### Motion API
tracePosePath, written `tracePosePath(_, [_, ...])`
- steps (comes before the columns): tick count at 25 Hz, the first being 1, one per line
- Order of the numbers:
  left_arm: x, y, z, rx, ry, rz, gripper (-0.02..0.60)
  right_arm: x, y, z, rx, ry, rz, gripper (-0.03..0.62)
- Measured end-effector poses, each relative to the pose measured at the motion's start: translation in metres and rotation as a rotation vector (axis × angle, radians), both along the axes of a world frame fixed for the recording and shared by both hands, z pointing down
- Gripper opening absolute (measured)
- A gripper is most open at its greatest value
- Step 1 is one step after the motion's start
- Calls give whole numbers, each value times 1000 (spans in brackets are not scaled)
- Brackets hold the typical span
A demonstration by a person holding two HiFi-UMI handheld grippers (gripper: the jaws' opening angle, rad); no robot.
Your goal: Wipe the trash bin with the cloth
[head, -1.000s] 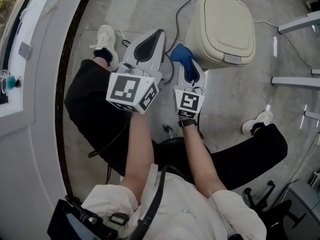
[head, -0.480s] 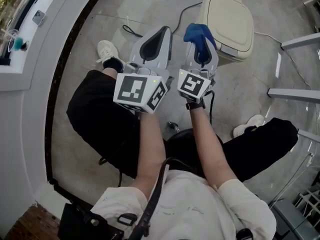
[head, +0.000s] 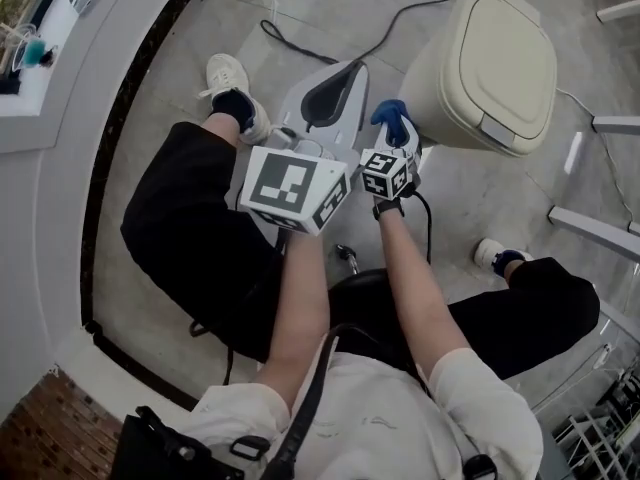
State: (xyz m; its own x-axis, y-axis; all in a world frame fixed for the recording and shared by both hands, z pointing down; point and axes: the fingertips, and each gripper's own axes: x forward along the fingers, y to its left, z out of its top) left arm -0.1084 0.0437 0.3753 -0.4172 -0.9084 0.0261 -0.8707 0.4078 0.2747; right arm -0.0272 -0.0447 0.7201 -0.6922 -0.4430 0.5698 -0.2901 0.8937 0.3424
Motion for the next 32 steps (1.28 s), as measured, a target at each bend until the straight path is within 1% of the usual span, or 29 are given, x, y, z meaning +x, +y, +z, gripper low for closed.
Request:
tracePosePath(3, [2,-7,10,-21,16,-4,0,2,-4,33,-49,89,-8,69])
tracePosePath(4, [3,-9,13,-31,12,-6,0,2,-4,46,-84,110,-12,69])
tracePosePath(5, [5,-11,14,-41,-3,-4,0,2,-4,62,-145,127,-11,69])
tracePosePath(6, [8,-13,14,-51,-31,-1,0,4,-4,76,-227,141,-1,71])
tracePosePath(7, [11,-15,12,-63,-69,1,0,6,-5,86,-308,150,6,71])
tracePosePath(8, [15,-15,9,-75,-104,-1,0,7,-6,89,-364,157,-6,71])
tracePosePath(9, [18,-15,6,-82,-122,-8,0,7,-7,87,-388,160,-41,71])
tracePosePath(10, [21,-14,4,-81,-125,-19,0,7,-6,80,-391,155,-86,71])
tracePosePath(11, [23,-12,1,-77,-120,-31,0,8,-2,69,-384,135,-125,71])
tracePosePath(13, [30,-10,-4,-69,-119,-46,0,13,13,31,-367,53,-172,71])
tracePosePath(15, [35,-6,-12,-54,-129,-66,0,17,31,-20,-360,-65,-189,71])
tracePosePath(18, [36,3,-31,-22,-138,-127,0,22,45,-107,-332,-250,-199,71])
tracePosePath(20, [39,6,-46,-2,-154,-156,0,23,46,-172,-262,-377,-246,71])
tracePosePath(22, [47,8,-60,16,-169,-169,0,25,41,-241,-145,-502,-307,71])
tracePosePath(23, [52,9,-64,23,-173,-170,0,28,35,-276,-92,-568,-313,71])
tracePosePath(25, [61,13,-69,32,-177,-167,0,36,21,-336,-6,-684,-278,71])
tracePosePath(26, [64,13,-69,33,-177,-163,0,40,14,-355,47,-710,-263,71])
tracePosePath(28, [67,10,-68,34,-172,-153,0,44,2,-361,140,-689,-247,71])
tracePosePath(29, [68,8,-67,34,-168,-148,0,45,-2,-350,156,-660,-241,71])
tracePosePath(32, [70,-3,-60,30,-156,-134,0,51,-3,-297,130,-605,-248,71])
